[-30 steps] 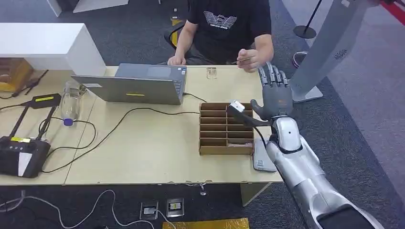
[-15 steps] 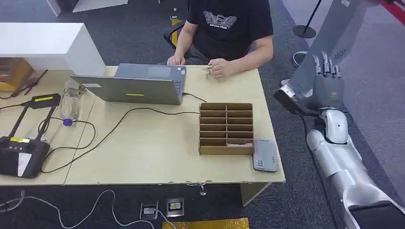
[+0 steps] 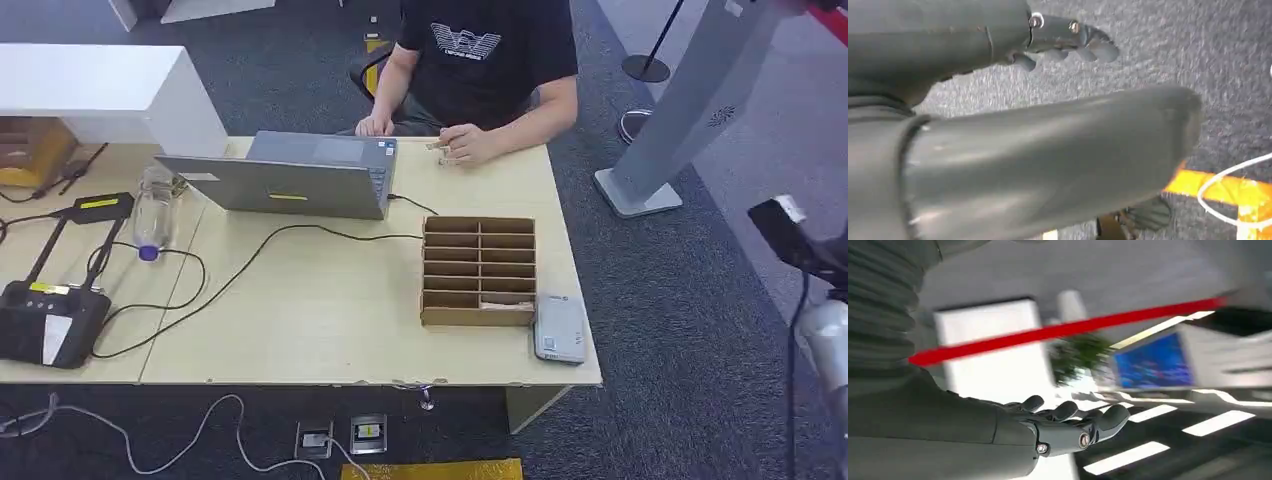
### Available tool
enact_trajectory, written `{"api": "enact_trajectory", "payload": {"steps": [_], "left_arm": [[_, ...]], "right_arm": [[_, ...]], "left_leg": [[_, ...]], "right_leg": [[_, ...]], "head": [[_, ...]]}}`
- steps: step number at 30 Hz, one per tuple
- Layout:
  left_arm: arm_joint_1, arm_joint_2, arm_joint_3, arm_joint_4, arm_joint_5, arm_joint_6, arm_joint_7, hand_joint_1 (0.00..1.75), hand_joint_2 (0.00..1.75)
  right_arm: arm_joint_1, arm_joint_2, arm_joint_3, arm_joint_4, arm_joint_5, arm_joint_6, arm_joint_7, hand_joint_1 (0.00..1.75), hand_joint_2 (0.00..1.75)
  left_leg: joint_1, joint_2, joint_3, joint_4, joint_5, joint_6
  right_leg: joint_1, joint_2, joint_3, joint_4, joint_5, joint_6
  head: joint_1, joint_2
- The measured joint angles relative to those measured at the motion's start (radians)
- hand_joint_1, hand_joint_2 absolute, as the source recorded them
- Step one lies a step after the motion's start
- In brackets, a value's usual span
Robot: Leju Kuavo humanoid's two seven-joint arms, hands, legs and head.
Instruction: Pass the card to the sensor for recognition and then transmit it.
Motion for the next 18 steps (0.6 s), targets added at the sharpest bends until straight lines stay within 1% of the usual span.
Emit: {"api": "enact_trajectory", "payload": {"steps": [2,5,7,8,9,11,12,13,14,16,17,18], "left_arm": [[0.013,0.0,0.0,0.0,0.01,0.005,0.0,0.0,0.0],[0.014,0.0,0.0,0.0,0.018,0.01,0.0,0.0,0.0],[0.013,0.0,0.0,0.0,0.028,0.011,0.001,0.0,0.0],[0.013,0.0,0.001,0.0,0.036,0.011,0.003,0.0,0.0],[0.015,-0.001,0.001,0.0,0.042,0.011,0.007,0.0,0.0],[0.017,-0.003,0.003,0.0,0.06,0.013,0.016,0.0,0.0],[0.017,-0.003,0.003,0.0,0.066,0.014,0.019,0.0,0.0],[0.017,-0.003,0.003,0.0,0.068,0.014,0.02,0.0,0.0],[0.016,-0.003,0.004,0.0,0.068,0.014,0.021,0.0,0.0],[0.014,-0.003,0.004,0.0,0.067,0.008,0.021,0.0,0.0],[0.013,-0.003,0.004,0.0,0.067,0.01,0.021,0.0,0.0],[0.013,-0.003,0.004,0.0,0.068,0.014,0.018,0.0,0.0]], "right_arm": [[0.066,-0.028,-0.051,0.038,-0.087,0.01,0.034,0.0,1.75],[0.161,-0.04,-0.108,0.083,-0.149,0.021,0.086,0.0,1.75],[0.245,-0.049,-0.159,0.117,-0.222,0.043,0.147,0.0,1.75],[0.279,-0.049,-0.192,0.134,-0.275,0.056,0.19,0.0,1.75],[0.312,-0.044,-0.226,0.152,-0.35,0.066,0.248,0.0,1.75],[0.372,-0.023,-0.318,0.183,-0.507,0.073,0.377,0.0,1.75],[0.394,-0.007,-0.358,0.195,-0.549,0.064,0.451,0.0,1.75],[0.413,0.015,-0.39,0.207,-0.561,0.049,0.514,0.0,1.75],[0.429,0.05,-0.424,0.22,-0.544,0.021,0.589,0.0,1.75],[0.469,0.145,-0.499,0.228,-0.393,-0.016,0.706,0.0,1.75],[0.48,0.202,-0.573,0.23,-0.22,-0.023,0.704,0.0,1.75],[0.482,0.25,-0.646,0.232,-0.097,-0.023,0.674,0.0,1.75]], "left_leg": [[0.001,0.003,0.0,0.0,-0.003,0.0],[0.001,0.01,0.003,0.0,-0.005,0.0],[0.001,0.007,0.002,0.0,-0.005,0.001],[0.001,0.006,0.003,0.0,-0.005,0.001],[0.001,0.006,0.002,0.0,-0.005,0.001],[0.002,0.007,0.002,-0.001,-0.006,0.001],[0.003,0.008,0.002,-0.001,-0.007,0.0],[0.003,0.011,0.003,-0.001,-0.007,-0.001],[0.004,0.013,0.004,-0.001,-0.008,-0.001],[0.006,0.013,0.003,-0.001,-0.008,-0.003],[0.006,0.013,0.003,-0.001,-0.008,-0.003],[0.006,0.014,0.005,-0.001,-0.008,-0.003]], "right_leg": [[0.001,0.003,-0.001,-0.001,0.0,0.0],[0.001,0.01,-0.002,-0.001,0.0,0.0],[0.001,0.008,0.0,-0.002,-0.002,0.001],[0.001,0.007,0.0,-0.001,-0.003,0.001],[0.001,0.007,0.001,-0.001,-0.003,0.001],[0.002,0.007,0.001,-0.001,-0.003,0.0],[0.002,0.009,0.001,-0.001,-0.003,0.0],[0.003,0.011,0.001,-0.001,-0.003,0.0],[0.004,0.014,0.001,-0.001,-0.003,0.0],[0.006,0.014,0.003,-0.001,-0.004,-0.001],[0.006,0.014,0.002,0.0,-0.004,-0.001],[0.006,0.015,0.001,0.0,-0.003,-0.002]], "head": [[0.0,0.0],[-0.002,0.0],[0.0,0.0],[0.0,0.0],[-0.001,0.0],[0.001,0.0],[0.0,0.0],[0.0,0.0],[0.0,0.0],[0.0,0.0],[0.0,0.0],[-0.001,0.0]]}}
